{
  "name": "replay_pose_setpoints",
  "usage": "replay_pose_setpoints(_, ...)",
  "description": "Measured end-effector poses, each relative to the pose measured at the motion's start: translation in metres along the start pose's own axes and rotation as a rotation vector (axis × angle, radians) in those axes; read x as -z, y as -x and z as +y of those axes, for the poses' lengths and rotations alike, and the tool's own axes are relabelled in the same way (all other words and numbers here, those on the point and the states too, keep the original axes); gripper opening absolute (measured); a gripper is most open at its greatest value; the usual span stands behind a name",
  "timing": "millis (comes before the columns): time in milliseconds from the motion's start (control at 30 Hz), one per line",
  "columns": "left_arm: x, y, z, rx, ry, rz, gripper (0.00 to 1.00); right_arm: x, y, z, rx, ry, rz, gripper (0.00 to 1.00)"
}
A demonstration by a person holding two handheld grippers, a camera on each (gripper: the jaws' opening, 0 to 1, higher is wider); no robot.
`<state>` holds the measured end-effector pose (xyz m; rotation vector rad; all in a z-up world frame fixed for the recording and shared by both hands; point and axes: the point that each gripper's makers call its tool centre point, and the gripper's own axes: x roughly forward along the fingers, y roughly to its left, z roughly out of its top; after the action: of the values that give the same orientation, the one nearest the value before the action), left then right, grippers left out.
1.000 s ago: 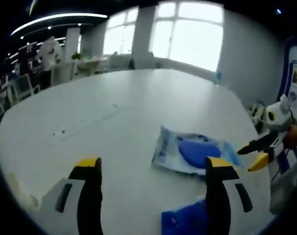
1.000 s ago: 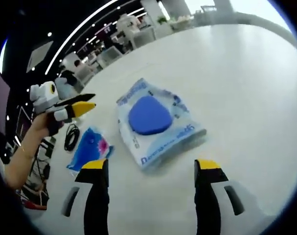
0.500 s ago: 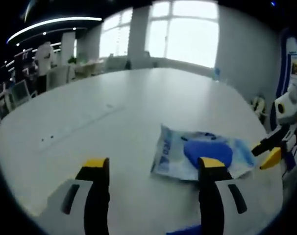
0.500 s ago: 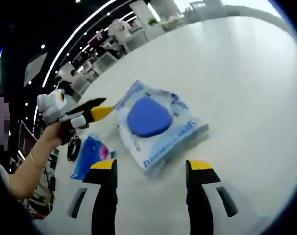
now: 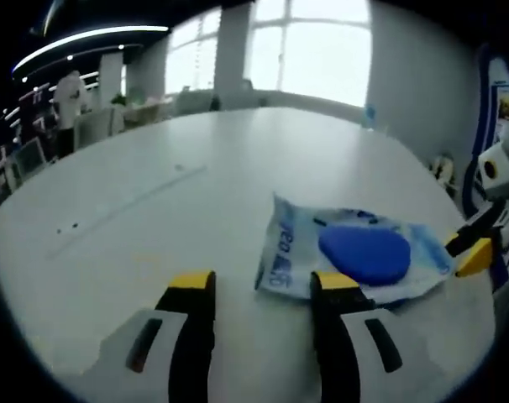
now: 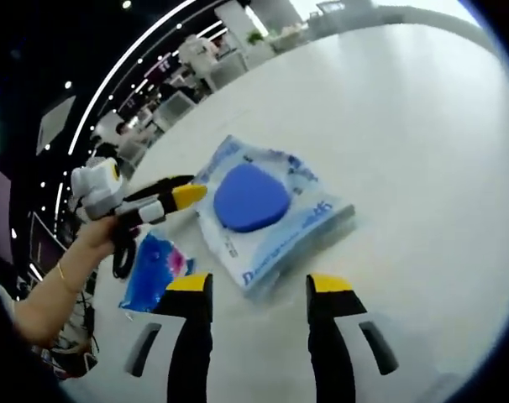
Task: Arrange the tabletop items into an orderly group along one side of the table until the central work area is clear of visible clutter.
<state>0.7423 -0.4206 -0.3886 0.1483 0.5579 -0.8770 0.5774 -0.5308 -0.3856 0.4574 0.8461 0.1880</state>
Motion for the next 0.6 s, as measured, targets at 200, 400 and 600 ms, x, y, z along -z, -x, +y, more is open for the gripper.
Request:
replay_pose_setpoints(200,-0.0015,-0.0033,-0.0027,0.014,0.031,-0.011,0.25,0.0025,-0.0024,-0.0035,0.012,-0.033,0.011,0.32)
replay_pose_setpoints(400,-0.0012,-0.0062,-0.0096,0.038,0.019,-0.004,0.18,0.0044,-0.0041,-0.002,0.015,-0.025,0.019,0.2)
replay_pose_setpoints(600,-0.0021,-0.0049,-0.0058,0.029,0.094,-0.001,0.13,0.0045,-0.0053,0.002,-0.006,-0.011,0.034,0.14)
